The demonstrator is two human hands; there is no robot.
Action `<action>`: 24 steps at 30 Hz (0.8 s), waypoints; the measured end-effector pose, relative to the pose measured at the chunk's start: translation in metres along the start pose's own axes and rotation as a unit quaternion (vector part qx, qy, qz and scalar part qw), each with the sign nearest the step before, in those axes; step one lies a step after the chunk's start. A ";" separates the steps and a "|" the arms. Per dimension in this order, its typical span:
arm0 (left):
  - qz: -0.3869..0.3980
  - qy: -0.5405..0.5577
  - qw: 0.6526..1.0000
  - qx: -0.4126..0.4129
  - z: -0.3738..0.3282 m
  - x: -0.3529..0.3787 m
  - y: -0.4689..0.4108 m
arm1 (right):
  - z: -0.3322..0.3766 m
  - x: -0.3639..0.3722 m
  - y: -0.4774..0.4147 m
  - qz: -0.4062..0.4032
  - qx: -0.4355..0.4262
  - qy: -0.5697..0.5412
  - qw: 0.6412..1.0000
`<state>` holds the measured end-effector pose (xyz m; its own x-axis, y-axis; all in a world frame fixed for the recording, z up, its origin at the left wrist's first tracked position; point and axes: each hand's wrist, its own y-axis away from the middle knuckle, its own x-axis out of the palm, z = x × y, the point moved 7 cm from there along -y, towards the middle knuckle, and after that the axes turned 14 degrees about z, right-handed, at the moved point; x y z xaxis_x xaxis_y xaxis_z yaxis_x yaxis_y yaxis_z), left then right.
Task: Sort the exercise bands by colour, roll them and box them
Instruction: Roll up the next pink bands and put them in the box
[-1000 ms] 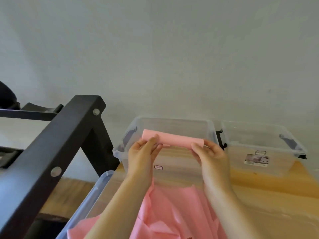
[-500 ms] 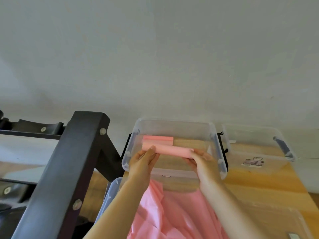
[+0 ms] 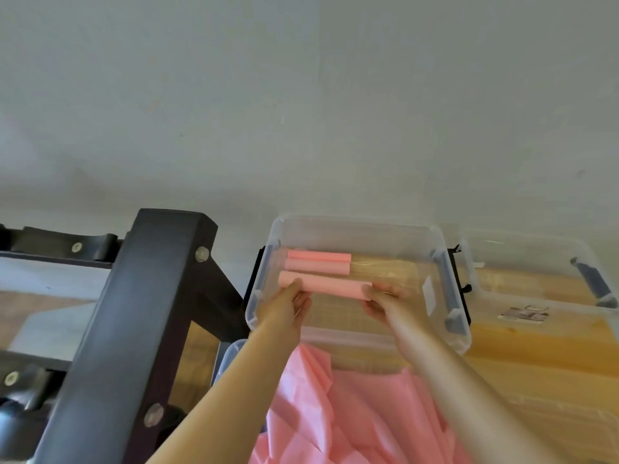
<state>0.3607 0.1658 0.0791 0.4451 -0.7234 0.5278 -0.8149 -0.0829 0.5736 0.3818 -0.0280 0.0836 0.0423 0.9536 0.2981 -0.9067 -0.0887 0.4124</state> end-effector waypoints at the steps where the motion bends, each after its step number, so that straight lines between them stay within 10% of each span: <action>1: 0.001 -0.002 1.000 0.005 0.000 0.000 -0.006 | 0.000 -0.001 -0.007 -0.001 -0.002 0.021 1.000; 24: -0.110 0.008 0.994 -0.024 0.036 -0.018 -0.120 | -0.054 -0.020 -0.130 0.008 0.104 0.076 0.992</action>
<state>0.4373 0.1635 -0.0219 0.6165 -0.6808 0.3956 -0.6789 -0.2051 0.7050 0.4760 -0.0203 -0.0224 -0.0489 0.9826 0.1794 -0.7994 -0.1462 0.5827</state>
